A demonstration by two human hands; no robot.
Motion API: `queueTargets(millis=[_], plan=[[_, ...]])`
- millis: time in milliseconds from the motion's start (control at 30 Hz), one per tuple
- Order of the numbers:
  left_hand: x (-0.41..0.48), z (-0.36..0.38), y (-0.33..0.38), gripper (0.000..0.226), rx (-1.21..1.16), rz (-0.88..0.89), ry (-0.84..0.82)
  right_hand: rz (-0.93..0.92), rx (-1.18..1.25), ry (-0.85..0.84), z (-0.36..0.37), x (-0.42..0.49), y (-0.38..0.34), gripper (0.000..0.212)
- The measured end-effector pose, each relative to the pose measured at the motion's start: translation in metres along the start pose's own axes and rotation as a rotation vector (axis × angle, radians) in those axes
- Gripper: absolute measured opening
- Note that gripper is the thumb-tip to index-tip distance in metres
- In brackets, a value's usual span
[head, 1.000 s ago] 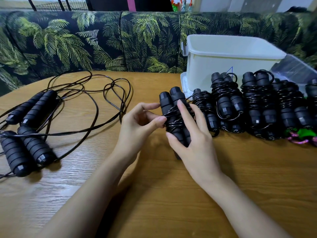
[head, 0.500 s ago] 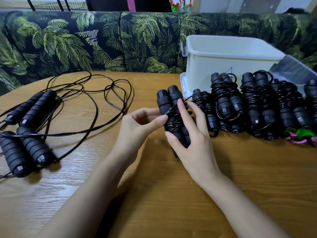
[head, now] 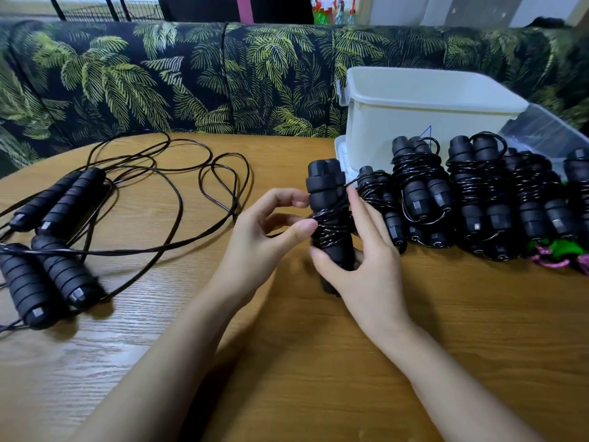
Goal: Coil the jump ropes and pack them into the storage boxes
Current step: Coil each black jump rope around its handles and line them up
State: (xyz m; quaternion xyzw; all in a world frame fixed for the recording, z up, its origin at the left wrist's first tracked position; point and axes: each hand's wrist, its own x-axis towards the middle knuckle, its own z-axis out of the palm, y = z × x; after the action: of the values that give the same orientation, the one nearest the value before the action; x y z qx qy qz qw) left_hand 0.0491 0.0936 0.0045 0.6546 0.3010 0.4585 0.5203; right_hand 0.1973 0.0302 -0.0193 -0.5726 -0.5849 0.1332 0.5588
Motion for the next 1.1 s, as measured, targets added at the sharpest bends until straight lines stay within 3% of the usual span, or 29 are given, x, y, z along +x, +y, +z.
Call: queueTargets(millis=[233,433,633,833,1100], plan=[[0.002,-0.008,0.003,0.031,-0.075,-0.027,0.013,0.041,0.250,-0.086,-0.005,0.000,-0.007,0.075],[0.005,-0.008,0.005,0.076,-0.193,-0.144,-0.023,0.090,0.350,-0.183,-0.010,0.000,-0.011,0.070],[0.002,-0.005,0.009,0.070,-0.187,-0.144,0.008,0.088,0.333,-0.208,-0.009,0.001,-0.009,0.066],[0.000,0.004,0.004,0.061,-0.080,-0.119,0.110,0.032,0.113,-0.133,-0.007,-0.001,-0.007,0.076],[0.000,-0.004,0.003,0.072,-0.046,-0.121,0.074,0.106,0.220,-0.164,-0.010,0.002,-0.009,0.066]])
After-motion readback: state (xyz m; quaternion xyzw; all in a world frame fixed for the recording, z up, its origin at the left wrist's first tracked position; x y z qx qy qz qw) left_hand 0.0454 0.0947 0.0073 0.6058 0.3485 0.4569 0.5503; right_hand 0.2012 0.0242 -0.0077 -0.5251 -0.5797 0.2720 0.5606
